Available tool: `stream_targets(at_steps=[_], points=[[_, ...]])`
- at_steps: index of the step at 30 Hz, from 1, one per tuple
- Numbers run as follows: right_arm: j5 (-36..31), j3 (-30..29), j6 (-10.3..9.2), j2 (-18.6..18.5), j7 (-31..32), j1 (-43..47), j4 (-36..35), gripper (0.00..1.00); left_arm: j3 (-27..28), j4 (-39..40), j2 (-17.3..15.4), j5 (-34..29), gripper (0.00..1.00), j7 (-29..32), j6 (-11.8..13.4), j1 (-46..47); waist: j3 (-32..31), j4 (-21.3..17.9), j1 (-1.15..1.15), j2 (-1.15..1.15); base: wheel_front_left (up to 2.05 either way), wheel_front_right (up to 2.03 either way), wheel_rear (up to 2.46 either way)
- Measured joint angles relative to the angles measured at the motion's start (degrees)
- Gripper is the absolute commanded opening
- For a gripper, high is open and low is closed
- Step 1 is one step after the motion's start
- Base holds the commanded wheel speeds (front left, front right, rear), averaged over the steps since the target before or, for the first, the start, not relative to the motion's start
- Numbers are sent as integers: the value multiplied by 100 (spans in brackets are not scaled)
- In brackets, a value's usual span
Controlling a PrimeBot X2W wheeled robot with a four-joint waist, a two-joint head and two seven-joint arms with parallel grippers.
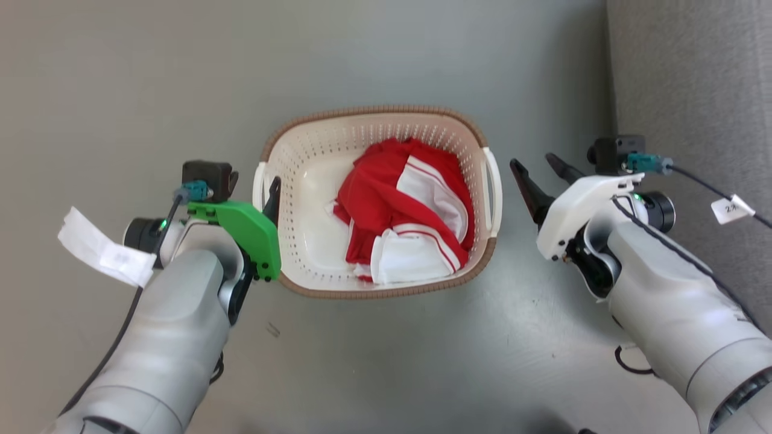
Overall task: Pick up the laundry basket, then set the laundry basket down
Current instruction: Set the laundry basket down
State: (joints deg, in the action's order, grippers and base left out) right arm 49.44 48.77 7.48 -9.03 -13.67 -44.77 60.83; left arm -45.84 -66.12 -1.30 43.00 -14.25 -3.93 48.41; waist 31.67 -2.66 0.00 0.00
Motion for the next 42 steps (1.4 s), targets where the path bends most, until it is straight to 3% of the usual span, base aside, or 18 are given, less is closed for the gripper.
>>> stream_targets(at_steps=[12, 21, 33, 42], points=[[-2, -45, 0, 45, -51, 478, -142, 100, 494, 684, -321, -119, 100, 0, 316, -605, -874, -81, 0, 0, 0, 0, 0], [-205, -508, -63, -35, -62, 664, -712, 100, 890, 1395, -552, -227, 100, 1, 657, -1255, -1610, -160, 0, 0, 0, 0, 0], [-739, -945, -458, -211, -67, 1140, -1532, 100, 1371, 2725, -789, -708, 100, 0, 948, -1936, -2493, -266, 0, 0, 0, 0, 0], [-1188, -1339, -823, -366, -67, 1393, -2279, 100, 1700, 3710, -971, -1182, 100, -10, 1055, -2504, -2782, -332, 0, 0, 0, 0, 0]])
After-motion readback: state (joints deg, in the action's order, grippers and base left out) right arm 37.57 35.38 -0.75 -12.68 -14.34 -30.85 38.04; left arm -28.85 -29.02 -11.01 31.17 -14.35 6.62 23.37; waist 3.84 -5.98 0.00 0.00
